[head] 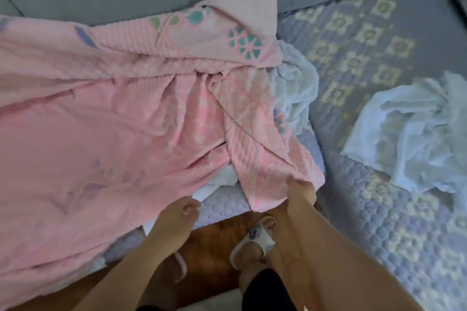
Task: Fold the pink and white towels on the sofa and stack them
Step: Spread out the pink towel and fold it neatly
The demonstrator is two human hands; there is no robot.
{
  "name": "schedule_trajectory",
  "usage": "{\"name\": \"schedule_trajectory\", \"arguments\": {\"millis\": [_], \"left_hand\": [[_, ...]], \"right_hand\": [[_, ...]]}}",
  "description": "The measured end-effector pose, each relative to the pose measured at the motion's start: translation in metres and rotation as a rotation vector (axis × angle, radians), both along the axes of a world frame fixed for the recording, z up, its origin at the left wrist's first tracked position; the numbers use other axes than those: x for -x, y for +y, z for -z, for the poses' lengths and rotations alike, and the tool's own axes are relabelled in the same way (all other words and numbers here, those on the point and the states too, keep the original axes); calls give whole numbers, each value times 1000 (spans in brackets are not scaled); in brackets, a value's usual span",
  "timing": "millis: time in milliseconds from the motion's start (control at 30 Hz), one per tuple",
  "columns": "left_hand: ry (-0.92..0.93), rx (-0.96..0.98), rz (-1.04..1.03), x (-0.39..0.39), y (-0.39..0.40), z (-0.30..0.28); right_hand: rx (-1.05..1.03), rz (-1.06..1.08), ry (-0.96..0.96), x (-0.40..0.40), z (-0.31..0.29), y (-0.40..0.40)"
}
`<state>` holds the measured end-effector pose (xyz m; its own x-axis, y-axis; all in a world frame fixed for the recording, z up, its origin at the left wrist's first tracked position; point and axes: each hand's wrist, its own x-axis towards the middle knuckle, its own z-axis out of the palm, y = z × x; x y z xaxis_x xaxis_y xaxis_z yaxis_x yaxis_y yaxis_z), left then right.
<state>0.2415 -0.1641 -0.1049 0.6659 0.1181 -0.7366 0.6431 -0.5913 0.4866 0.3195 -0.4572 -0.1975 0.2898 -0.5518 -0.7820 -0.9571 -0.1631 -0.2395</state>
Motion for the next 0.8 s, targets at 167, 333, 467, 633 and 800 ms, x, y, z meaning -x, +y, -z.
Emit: {"name": "schedule_trajectory", "arguments": {"millis": [167, 333, 467, 633, 800], "left_hand": [[-29, 12, -9, -70, -57, -28], [13, 135, -343, -176, -81, 1], [22, 267, -683, -253, -85, 42], [65, 231, -755, -323, -72, 81], [52, 474, -833, -355, -89, 62]], "right_hand": [[-129, -342, -115, -11, -38, -34], [-383, -183, -68, -23, -31, -47], [-377, -414, 26, -22, -23, -34], [-422, -130, -167, -47, -84, -59], [-169, -33, -442, -88, -148, -127]]}}
